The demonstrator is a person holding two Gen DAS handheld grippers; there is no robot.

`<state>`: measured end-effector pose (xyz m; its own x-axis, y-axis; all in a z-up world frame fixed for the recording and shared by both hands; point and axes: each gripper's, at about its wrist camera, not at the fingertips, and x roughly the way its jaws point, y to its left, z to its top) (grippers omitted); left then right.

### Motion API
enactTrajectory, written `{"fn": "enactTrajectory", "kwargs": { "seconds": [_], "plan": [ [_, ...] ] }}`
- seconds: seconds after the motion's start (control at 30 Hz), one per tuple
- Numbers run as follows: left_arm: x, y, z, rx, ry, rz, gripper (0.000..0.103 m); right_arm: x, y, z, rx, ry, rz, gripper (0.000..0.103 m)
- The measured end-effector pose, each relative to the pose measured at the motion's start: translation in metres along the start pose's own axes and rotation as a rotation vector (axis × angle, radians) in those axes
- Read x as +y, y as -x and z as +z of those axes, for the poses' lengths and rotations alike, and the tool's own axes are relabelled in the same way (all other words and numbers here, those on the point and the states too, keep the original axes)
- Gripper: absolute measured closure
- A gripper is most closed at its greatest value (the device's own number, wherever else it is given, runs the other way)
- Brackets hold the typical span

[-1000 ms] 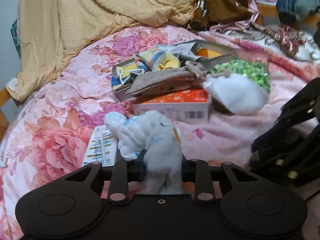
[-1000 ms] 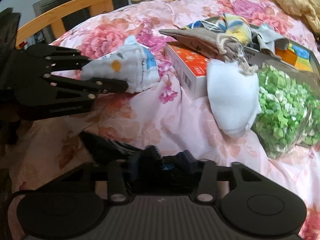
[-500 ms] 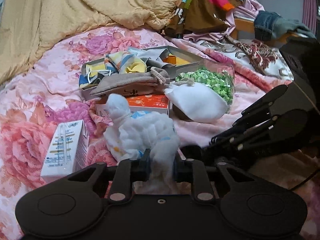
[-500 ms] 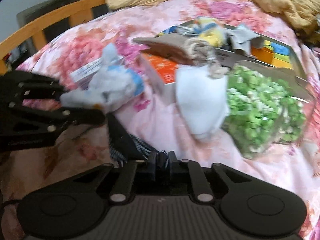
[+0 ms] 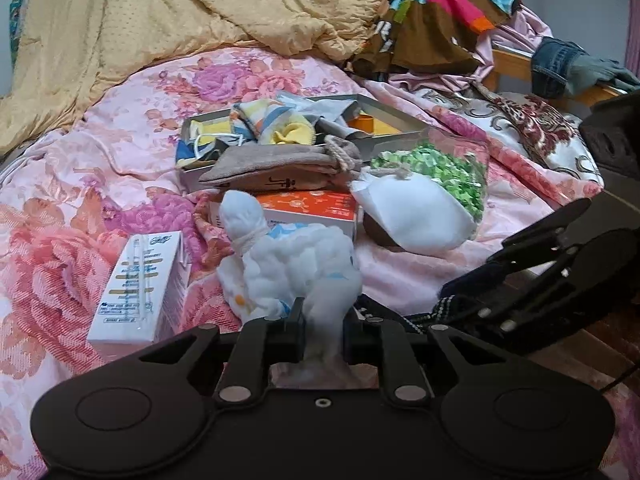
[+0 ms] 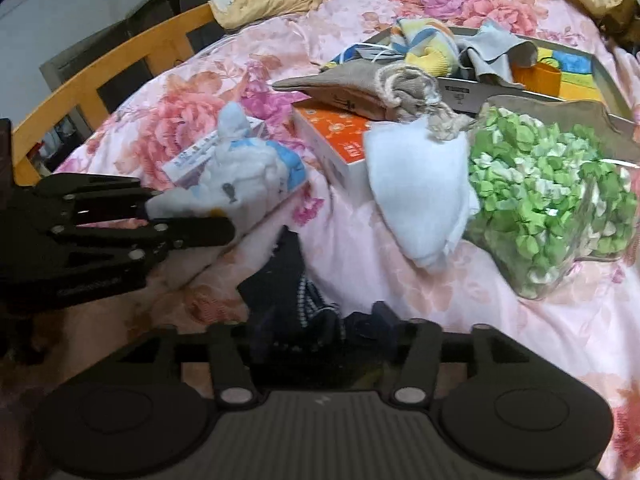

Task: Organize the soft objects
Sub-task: 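Carry the white pad with the left tool while the right carries a black striped sock toward the tray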

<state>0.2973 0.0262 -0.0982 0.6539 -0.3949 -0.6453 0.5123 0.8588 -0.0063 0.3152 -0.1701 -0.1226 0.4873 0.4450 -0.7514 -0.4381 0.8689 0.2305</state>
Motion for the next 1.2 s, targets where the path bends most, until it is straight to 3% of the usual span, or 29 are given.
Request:
{"fn": "enactTrajectory", "kwargs": {
  "seconds": [0.2,0.3,0.37,0.47,0.67,0.83,0.93,1.2],
  "plan": [
    [0.002,-0.002,0.000,0.008,0.015,0.014,0.085,0.023,-0.007,-0.006,0.028,0.166,-0.041,0.042],
    [0.003,-0.002,0.000,0.005,0.016,0.013,0.085,0.031,-0.009,-0.008,0.025,0.217,-0.075,0.062],
    [0.003,-0.002,0.001,0.001,0.018,0.010,0.085,0.035,-0.009,-0.008,0.012,0.224,-0.095,0.085],
    [0.003,0.000,0.002,-0.016,0.029,0.008,0.085,0.036,-0.007,-0.009,-0.011,0.238,-0.118,0.092],
    [0.007,0.000,0.009,-0.047,0.084,-0.014,0.088,0.033,0.008,-0.002,-0.141,0.216,-0.132,0.093],
    [0.032,0.001,0.024,-0.093,0.286,-0.089,0.089,0.023,0.023,0.004,-0.241,0.153,-0.123,0.093],
    [0.045,0.001,0.036,-0.134,0.346,-0.101,0.090,0.018,0.034,0.011,-0.295,0.134,-0.127,0.093],
    [0.069,-0.002,0.083,-0.247,0.349,-0.110,0.090,0.001,0.061,0.063,-0.433,0.153,-0.183,0.093]
  ]
}}
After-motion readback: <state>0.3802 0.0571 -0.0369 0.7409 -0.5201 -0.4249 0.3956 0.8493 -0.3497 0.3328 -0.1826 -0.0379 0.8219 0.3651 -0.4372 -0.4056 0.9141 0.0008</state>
